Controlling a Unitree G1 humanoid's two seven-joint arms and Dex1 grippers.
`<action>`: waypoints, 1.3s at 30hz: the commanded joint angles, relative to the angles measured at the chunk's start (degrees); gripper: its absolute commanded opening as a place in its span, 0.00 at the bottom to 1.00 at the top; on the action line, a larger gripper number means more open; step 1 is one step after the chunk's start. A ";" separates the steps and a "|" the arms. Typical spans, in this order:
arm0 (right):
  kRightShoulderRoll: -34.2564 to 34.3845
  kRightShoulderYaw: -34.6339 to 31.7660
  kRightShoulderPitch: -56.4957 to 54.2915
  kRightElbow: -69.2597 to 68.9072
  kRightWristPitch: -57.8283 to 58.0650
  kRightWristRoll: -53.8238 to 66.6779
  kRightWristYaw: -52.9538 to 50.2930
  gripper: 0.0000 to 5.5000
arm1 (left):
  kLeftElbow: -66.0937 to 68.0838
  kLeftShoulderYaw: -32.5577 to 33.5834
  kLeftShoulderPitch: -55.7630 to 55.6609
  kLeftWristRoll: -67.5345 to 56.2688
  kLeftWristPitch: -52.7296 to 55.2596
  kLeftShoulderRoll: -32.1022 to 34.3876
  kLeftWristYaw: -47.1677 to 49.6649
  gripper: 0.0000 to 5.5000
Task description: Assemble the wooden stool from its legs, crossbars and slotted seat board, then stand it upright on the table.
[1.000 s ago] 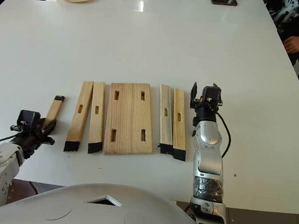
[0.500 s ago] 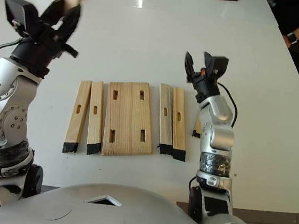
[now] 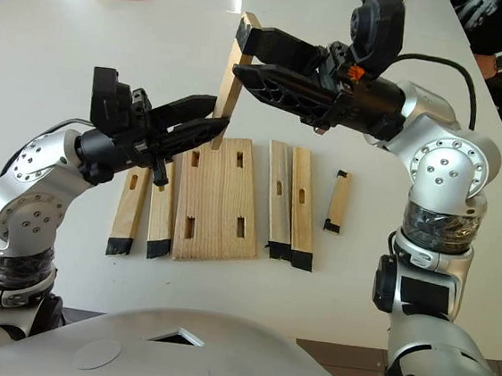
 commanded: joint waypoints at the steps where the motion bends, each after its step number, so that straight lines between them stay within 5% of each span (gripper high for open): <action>1: -1.12 0.27 -1.10 -0.04 0.79 0.32 0.89 0.57 | -0.54 1.59 -1.61 -5.17 1.58 1.24 1.05 0.24; 16: -6.42 8.95 2.37 -4.86 -5.41 -10.49 12.25 0.57 | -0.30 -1.96 -0.04 -4.35 3.30 8.96 -1.04 0.24; 28: -9.75 12.66 3.15 -1.10 -11.81 -19.40 17.90 0.25 | 0.29 -1.49 0.61 -4.34 2.66 9.75 -1.28 0.24; 39: -10.23 12.87 3.22 -0.36 -13.33 -21.74 19.07 0.24 | 0.49 -2.45 1.21 -2.63 2.45 10.51 -2.02 0.24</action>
